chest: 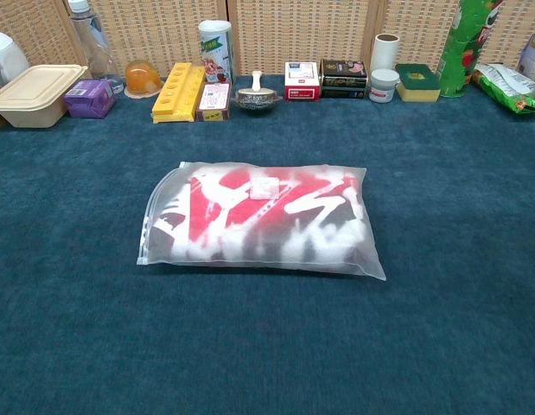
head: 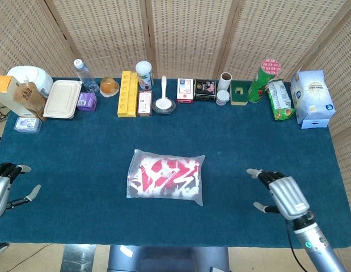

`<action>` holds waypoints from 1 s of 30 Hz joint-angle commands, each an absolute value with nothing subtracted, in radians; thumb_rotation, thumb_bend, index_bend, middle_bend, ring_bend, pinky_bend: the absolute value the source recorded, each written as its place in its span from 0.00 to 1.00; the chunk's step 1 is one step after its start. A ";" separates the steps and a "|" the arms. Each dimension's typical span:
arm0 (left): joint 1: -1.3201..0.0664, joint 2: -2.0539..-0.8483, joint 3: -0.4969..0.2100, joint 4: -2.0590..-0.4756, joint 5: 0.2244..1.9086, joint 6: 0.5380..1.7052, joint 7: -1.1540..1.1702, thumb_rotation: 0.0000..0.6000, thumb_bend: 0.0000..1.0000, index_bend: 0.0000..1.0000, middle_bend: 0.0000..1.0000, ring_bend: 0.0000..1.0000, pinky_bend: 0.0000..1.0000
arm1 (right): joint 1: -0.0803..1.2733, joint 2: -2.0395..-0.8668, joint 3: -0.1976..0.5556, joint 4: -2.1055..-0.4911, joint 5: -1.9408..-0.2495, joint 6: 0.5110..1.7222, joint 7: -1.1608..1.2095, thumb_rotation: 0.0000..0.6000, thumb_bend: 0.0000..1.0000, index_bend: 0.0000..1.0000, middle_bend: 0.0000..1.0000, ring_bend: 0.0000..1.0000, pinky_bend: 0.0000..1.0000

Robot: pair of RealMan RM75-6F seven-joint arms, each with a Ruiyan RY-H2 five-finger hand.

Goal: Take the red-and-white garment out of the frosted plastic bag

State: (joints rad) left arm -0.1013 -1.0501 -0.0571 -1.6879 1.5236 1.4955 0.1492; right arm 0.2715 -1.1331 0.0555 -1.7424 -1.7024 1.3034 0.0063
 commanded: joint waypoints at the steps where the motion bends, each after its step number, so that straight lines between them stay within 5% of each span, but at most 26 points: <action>1: -0.106 -1.045 -0.062 -1.688 1.525 1.497 0.147 0.66 0.23 0.38 0.43 0.31 0.31 | 0.348 -1.183 0.079 -1.796 -1.693 1.207 -0.045 1.00 0.08 0.13 0.26 0.35 0.38; 6: -0.115 -1.034 -0.073 -1.679 1.520 1.493 0.136 0.66 0.23 0.38 0.43 0.31 0.31 | 0.420 -1.263 0.112 -1.832 -1.606 1.091 -0.168 1.00 0.05 0.01 0.15 0.24 0.30; 16: -0.134 -1.020 -0.086 -1.645 1.498 1.471 0.106 0.67 0.23 0.38 0.43 0.31 0.31 | 0.565 -1.524 0.167 -1.787 -1.334 0.937 -0.537 1.00 0.02 0.00 0.04 0.14 0.24; 30: -0.148 -1.024 -0.086 -1.635 1.483 1.451 0.098 0.67 0.22 0.38 0.43 0.31 0.31 | 0.683 -1.708 0.204 -1.529 -1.256 0.970 -0.671 1.00 0.02 0.00 0.00 0.11 0.20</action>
